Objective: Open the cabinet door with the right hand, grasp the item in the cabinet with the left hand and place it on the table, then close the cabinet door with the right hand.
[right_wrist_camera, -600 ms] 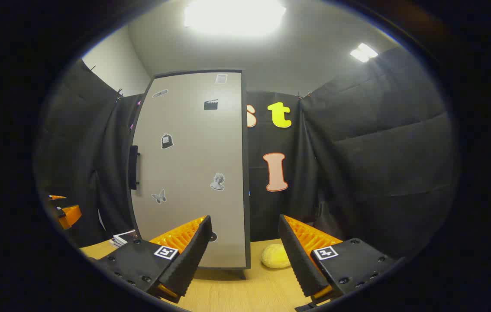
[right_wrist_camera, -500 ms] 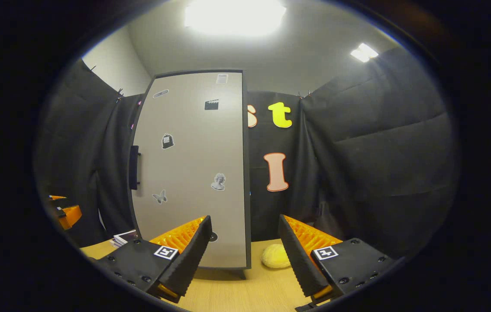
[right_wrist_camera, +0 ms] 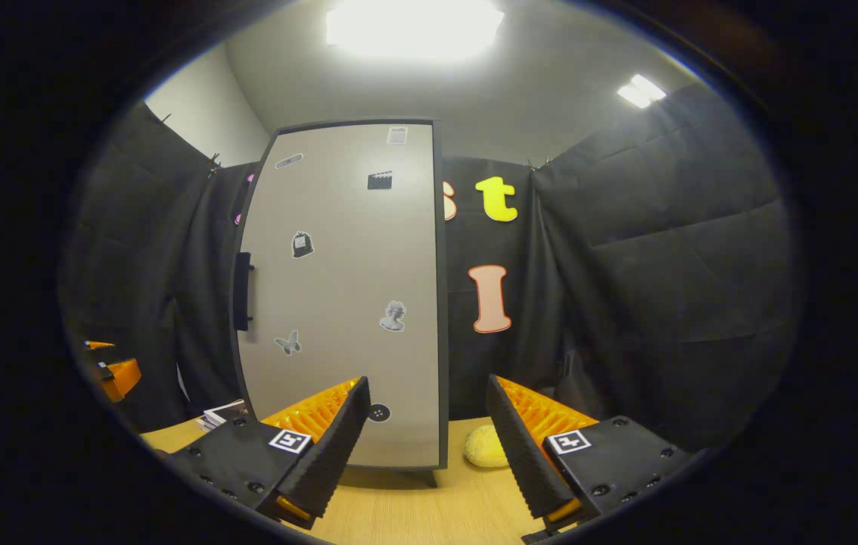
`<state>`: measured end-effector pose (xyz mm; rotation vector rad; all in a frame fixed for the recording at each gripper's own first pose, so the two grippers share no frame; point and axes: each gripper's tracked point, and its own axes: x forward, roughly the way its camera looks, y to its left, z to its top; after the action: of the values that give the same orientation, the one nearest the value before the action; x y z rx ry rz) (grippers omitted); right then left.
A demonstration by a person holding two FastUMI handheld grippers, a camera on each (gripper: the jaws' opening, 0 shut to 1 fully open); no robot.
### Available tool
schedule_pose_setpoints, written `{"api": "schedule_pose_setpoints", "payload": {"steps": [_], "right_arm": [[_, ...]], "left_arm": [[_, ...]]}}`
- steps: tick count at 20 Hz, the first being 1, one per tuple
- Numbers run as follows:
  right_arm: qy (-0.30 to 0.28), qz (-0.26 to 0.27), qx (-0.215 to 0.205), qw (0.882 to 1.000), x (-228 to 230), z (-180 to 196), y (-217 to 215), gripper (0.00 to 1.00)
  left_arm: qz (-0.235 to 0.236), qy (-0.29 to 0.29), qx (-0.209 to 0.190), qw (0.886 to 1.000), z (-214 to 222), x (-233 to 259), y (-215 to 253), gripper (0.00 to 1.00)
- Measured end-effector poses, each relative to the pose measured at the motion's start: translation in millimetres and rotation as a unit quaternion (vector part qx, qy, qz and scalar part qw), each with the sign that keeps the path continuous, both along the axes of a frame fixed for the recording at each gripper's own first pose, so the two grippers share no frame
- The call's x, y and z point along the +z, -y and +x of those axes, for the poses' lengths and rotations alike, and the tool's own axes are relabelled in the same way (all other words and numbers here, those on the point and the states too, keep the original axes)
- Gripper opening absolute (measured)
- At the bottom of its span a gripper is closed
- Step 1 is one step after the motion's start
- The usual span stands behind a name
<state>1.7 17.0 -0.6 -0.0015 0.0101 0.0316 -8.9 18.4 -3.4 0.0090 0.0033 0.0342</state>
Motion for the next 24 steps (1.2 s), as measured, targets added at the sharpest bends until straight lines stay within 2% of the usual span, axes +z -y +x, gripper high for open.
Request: {"api": "schedule_pose_setpoints", "payload": {"steps": [8,17,24], "right_arm": [[0.003,0.002,0.043,0.999,19.8,11.8,-45.5,0.98],[0.01,0.005,0.094,0.995,57.2,43.0,-114.9,0.98],[0.0,0.012,0.118,0.993,65.3,71.0,-167.5,0.98]], "left_arm": [[0.006,0.001,0.026,1.0,-12.6,-4.5,-37.2,0.8],[0.012,-0.01,0.067,0.998,-33.6,-19.8,-97.7,0.8],[0.018,-0.019,0.099,0.995,-47.4,-30.8,-146.0,0.8]]}}
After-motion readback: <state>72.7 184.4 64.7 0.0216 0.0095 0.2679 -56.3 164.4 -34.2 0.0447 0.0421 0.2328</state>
